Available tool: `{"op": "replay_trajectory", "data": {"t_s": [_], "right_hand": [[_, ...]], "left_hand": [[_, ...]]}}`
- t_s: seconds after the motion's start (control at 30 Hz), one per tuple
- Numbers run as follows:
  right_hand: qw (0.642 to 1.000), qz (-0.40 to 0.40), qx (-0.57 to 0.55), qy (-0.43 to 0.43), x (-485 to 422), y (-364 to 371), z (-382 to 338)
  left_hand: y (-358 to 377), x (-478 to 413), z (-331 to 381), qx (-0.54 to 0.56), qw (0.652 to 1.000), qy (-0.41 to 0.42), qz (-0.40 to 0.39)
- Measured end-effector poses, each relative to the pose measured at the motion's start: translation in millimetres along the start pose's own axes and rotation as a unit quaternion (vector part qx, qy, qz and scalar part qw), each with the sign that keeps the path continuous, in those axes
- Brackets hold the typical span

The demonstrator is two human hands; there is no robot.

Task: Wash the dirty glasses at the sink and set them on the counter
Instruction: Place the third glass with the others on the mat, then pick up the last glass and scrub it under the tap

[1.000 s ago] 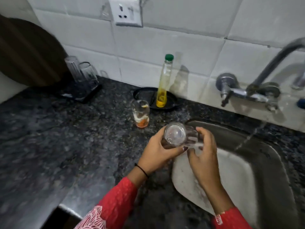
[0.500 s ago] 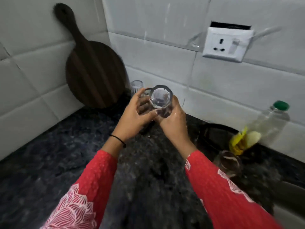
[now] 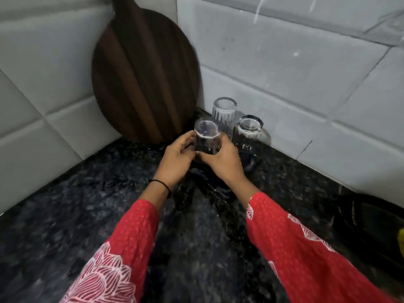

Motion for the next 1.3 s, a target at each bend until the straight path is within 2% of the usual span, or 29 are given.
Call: {"op": "replay_trajectory", "data": {"t_s": [0.2,0.33,0.43,0.5,0.57,0.73,0.83,0.9,1.0,1.07,1.13,1.23,1.3], "right_hand": [[1.0,0.006,0.027,0.001,3.3,9.9,10.7],[0.999,-0.028,0.035,0.023,3.7,8.9,11.9],[0.999,-0.014,0.022,0.047,11.2,-6.3,1.3],[0.998,0.03,-0.009,0.05,27.3,-29.0,-20.6],[0.995,0.081,-0.059,0.014,51.4,-58.7,-50.1],[0.96,0.241,-0.104,-0.094,156.2,-167.7,-117.4],[0.92,0.363,-0.052,-0.139,237.9,-233.7,-130.0],[0.895,0.417,0.025,-0.155,291.8,-264.5,-121.3],[0.876,0.457,0.113,-0.102,358.2,-292.6,-78.0],[0.887,0.451,0.101,-0.015,381.0,-298.1,-40.0],[0.907,0.413,0.058,0.058,390.7,-296.4,-12.1],[0.934,0.341,0.032,0.099,391.8,-292.0,10.9],[0.942,0.318,0.019,0.103,392.5,-293.6,18.7]], "left_hand": [[-4.4,-9.6,-26.1,-0.01,1.0,-0.014,-0.004],[0.2,-6.4,-26.6,-0.025,1.0,-0.014,-0.008],[0.2,7.9,-15.9,-0.041,0.997,0.001,0.061],[2.5,35.4,6.3,-0.056,0.988,0.064,0.129],[17.1,71.3,34.6,-0.046,0.979,0.143,0.134],[86.1,182.9,90.0,-0.016,0.957,0.287,0.038],[134.0,246.9,94.8,0.002,0.936,0.351,-0.021],[165.9,275.4,80.2,0.003,0.926,0.374,-0.049],[221.5,286.1,30.2,-0.029,0.945,0.307,-0.11],[253.8,278.4,-14.6,-0.074,0.962,0.204,-0.166],[279.2,271.7,-49.9,-0.127,0.962,0.116,-0.212],[302.9,260.4,-69.3,-0.163,0.961,0.075,-0.212],[313.9,251.7,-66.8,-0.139,0.968,0.073,-0.195]]}}
Point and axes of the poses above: each hand's wrist, its own x-axis away from the middle knuckle, its own y-axis out of the palm, z = x × y, the point moved 6 cm from there along -x, towards the middle knuckle, and after that the axes turned 10 degrees about -y, right-handed, at the moved point
